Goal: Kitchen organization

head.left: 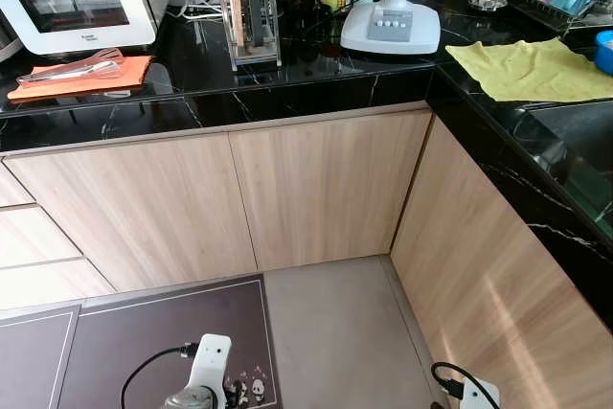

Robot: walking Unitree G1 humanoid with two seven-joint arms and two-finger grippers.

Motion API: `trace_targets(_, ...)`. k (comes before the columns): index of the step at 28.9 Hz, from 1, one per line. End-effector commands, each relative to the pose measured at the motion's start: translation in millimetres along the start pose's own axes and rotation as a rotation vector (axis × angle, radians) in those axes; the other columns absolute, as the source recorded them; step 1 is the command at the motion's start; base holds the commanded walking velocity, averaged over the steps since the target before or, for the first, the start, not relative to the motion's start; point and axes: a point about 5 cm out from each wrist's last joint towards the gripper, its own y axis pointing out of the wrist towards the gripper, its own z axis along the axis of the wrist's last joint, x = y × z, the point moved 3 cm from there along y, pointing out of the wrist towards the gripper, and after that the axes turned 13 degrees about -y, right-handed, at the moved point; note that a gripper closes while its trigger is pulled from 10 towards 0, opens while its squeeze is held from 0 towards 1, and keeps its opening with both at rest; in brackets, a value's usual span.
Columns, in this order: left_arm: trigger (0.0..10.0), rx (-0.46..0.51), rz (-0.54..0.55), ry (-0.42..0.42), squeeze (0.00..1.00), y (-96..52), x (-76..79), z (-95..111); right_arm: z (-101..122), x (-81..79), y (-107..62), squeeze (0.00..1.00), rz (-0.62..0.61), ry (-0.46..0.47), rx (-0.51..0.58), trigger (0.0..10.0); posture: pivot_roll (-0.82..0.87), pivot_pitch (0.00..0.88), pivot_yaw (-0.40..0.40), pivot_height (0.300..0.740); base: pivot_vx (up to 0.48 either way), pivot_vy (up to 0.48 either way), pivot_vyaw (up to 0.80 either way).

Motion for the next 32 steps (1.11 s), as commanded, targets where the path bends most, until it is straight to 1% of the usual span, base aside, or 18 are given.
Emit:
trace_targets(1, 10.0, -0.042, -0.010, 0.039, 0.00, -0.2, 3.0, -9.9, 11.4, -3.5, 1.8, 0.00, 0.022, -0.033, 0.043, 10.0, -0.10, 0.000, 0.046, 0.740, 0.000, 0.000, 0.00)
trace_targets(2, 10.0, -0.051, -0.018, 0.054, 0.00, 0.0, 6.3, -11.8, 16.5, -5.6, 2.6, 0.00, 0.034, -0.053, 0.059, 10.0, -0.10, 0.000, 0.046, 0.740, 0.000, 0.000, 0.00)
trace_targets(6, 10.0, -0.060, -0.016, 0.067, 0.00, 0.3, 9.3, -13.7, 20.2, -10.5, 3.7, 0.00, 0.055, -0.090, 0.061, 10.0, -0.10, 0.000, 0.043, 0.740, 0.000, 0.000, 0.00)
trace_targets(7, 10.0, -0.060, -0.016, 0.067, 0.00, 0.3, 9.3, -13.7, 20.2, -10.5, 3.7, 0.00, 0.055, -0.090, 0.061, 10.0, -0.10, 0.000, 0.043, 0.740, 0.000, 0.000, 0.00)
trace_targets(8, 10.0, -0.058, -0.020, 0.088, 0.00, 0.4, 9.1, -12.4, 20.3, -14.9, 3.8, 0.00, 0.070, -0.111, 0.061, 10.0, -0.10, 0.000, 0.041, 0.740, 0.000, 0.000, 0.00)
trace_targets(10, 10.0, -0.060, -0.027, 0.113, 0.00, 0.5, 10.5, -12.2, 19.8, -17.2, 3.7, 0.00, 0.077, -0.116, 0.059, 10.0, -0.10, 0.000, 0.040, 0.740, 0.000, 0.000, 0.00)
trace_targets(13, 10.0, -0.062, -0.033, 0.127, 0.00, 0.6, 12.5, -12.6, 17.0, -19.2, 3.3, 0.00, 0.087, -0.122, 0.050, 10.0, -0.10, 0.000, 0.040, 0.740, 0.000, 0.000, 0.00)
trace_targets(15, 10.0, -0.063, -0.031, 0.132, 0.00, 0.7, 13.1, -12.7, 10.6, -18.1, 2.1, 0.00, 0.090, -0.129, 0.035, 10.0, -0.10, 0.000, 0.039, 0.740, 0.000, 0.000, 0.00)
trace_targets(22, 10.0, -0.063, -0.036, 0.131, 0.00, 0.6, 13.1, -12.8, -1.3, -9.3, -0.8, 0.00, 0.081, -0.149, 0.010, 10.0, -0.10, 0.000, 0.037, 0.740, 0.000, 0.000, 0.00)
trace_targets(26, 10.0, -0.063, -0.036, 0.128, 0.00, 0.6, 12.8, -12.8, -2.1, -9.0, -1.6, 0.00, 0.081, -0.152, 0.024, 10.0, -0.10, 0.000, 0.037, 0.740, 0.000, 0.000, 0.00)
trace_targets(31, 10.0, -0.063, -0.035, 0.130, 0.00, 0.5, 12.3, -13.0, 10.2, -9.0, 1.5, 0.00, 0.073, -0.153, 0.042, 10.0, -0.10, 0.000, 0.038, 0.740, 0.000, 0.000, 0.51)
trace_targets(32, 10.0, -0.063, -0.035, 0.131, 0.00, 0.5, 12.3, -13.0, 10.7, -8.9, 1.7, 0.00, 0.069, -0.135, 0.040, 10.0, -0.10, 0.000, 0.038, 0.740, 0.000, 0.000, 0.00)
